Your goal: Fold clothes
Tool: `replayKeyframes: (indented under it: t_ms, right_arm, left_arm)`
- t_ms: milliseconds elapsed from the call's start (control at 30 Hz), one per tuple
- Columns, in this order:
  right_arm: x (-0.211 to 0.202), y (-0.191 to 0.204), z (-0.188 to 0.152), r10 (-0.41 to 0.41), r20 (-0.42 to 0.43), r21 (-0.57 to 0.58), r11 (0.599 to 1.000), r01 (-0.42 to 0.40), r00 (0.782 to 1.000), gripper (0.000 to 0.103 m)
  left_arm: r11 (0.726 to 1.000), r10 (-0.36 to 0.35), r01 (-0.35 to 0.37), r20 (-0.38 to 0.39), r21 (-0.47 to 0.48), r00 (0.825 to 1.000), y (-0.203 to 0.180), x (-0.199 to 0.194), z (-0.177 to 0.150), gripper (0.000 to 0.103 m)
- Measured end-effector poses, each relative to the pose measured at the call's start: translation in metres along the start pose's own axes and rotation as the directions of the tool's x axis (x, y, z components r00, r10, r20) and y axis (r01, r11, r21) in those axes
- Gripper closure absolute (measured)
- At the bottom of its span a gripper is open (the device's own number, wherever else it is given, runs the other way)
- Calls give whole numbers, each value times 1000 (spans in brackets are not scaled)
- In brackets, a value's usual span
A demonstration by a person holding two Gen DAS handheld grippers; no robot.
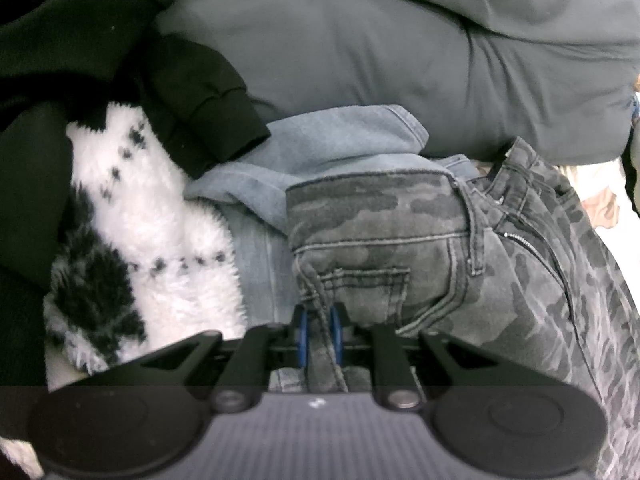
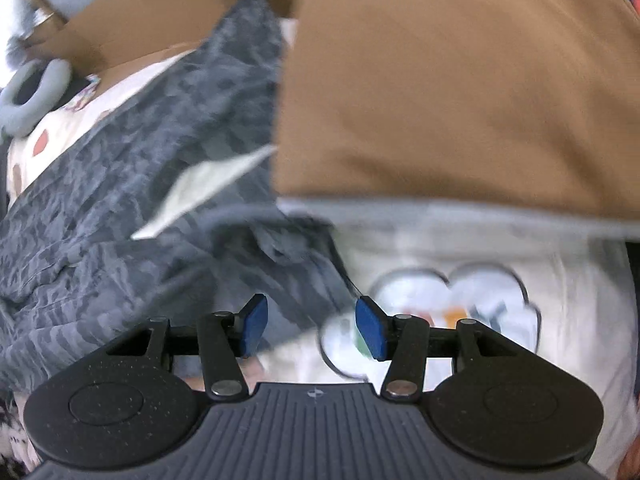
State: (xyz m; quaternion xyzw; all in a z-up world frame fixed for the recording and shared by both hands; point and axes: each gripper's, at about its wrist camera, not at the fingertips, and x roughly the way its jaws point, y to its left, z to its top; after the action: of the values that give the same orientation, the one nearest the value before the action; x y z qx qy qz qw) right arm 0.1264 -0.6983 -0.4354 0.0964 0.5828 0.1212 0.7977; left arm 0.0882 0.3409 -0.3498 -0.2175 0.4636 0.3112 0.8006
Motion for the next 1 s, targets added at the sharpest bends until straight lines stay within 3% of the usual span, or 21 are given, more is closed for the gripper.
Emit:
replayKeyframes:
  t_ms: [267, 467, 500, 567, 633, 733, 1000]
  right_arm:
    - [30, -34, -31, 78, 62, 190, 978, -88, 995, 50]
    - [55, -37, -33, 130, 117, 233, 960, -154, 985, 51]
    - [58, -36, -32, 132, 129, 231, 960, -159, 983, 52]
    - [65, -34, -31, 129, 144, 232, 959, -160, 981, 68]
    - [70, -34, -30, 127, 151, 246, 956, -162, 980, 73]
    - [67, -31, -28, 142, 153, 247, 953, -177, 978, 95]
    - [20, -8, -16, 74, 86, 176, 981, -88, 994, 97]
  left_arm:
    - [1000, 10, -10, -2, 9, 1000, -2, 0, 0, 90]
    - [1000, 19, -19, -2, 17, 1000, -3, 1, -2, 89]
    - [1000, 21, -21, -2, 17, 1000, -3, 2, -2, 89]
    - [1000, 23, -23, -3, 19, 1000, -2, 2, -2, 89]
    - [1000, 23, -23, -4, 21, 1000, -2, 3, -1, 89]
    - [1000, 19, -19, -5, 23, 1000, -1, 2, 0, 89]
    - [1000, -16, 16, 2, 9, 1000, 5, -10, 4, 93]
